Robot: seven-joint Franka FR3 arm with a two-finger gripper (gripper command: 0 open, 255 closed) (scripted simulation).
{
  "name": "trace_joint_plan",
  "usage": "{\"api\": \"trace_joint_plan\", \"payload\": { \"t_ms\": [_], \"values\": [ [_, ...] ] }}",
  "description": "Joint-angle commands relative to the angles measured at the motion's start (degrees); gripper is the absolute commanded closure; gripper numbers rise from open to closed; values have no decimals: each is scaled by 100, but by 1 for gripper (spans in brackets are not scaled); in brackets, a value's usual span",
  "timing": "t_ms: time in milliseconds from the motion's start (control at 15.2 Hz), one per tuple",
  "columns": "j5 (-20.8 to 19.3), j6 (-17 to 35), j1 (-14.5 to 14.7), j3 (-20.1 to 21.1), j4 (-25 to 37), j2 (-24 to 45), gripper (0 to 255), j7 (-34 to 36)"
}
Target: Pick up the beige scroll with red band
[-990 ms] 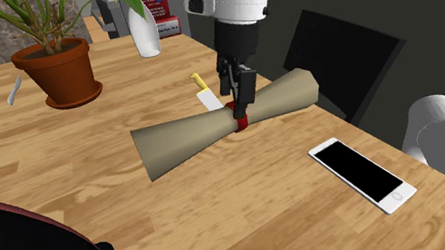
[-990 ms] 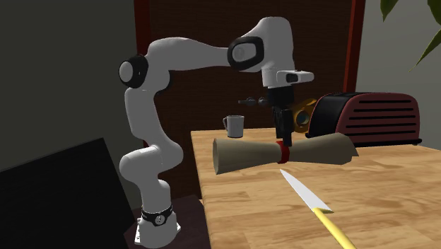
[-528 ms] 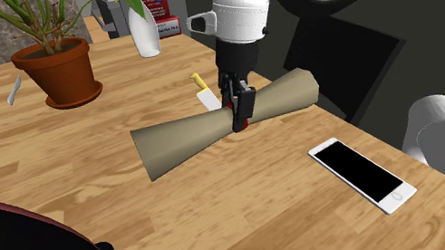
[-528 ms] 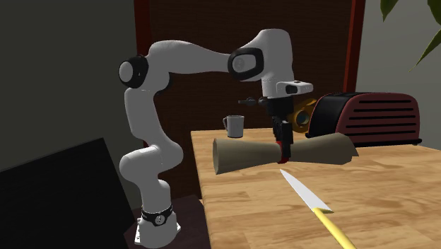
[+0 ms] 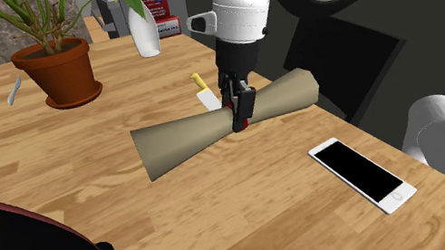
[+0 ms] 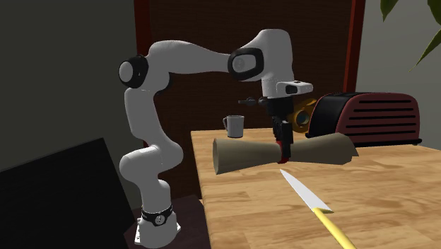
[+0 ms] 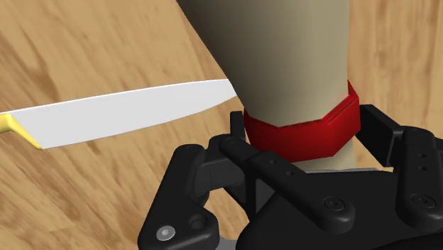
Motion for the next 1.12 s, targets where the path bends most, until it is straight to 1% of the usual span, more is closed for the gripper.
{"api": "trace_joint_plan", "payload": {
  "t_ms": [0,990,1056],
  "values": [
    [1,4,-1,-3,-8,4,255,-6],
    [-81,-1143,-40,-43,1351,216,255,97],
    [-82,-1154,-41,-43,1365,218,255,98]
  ]
}}
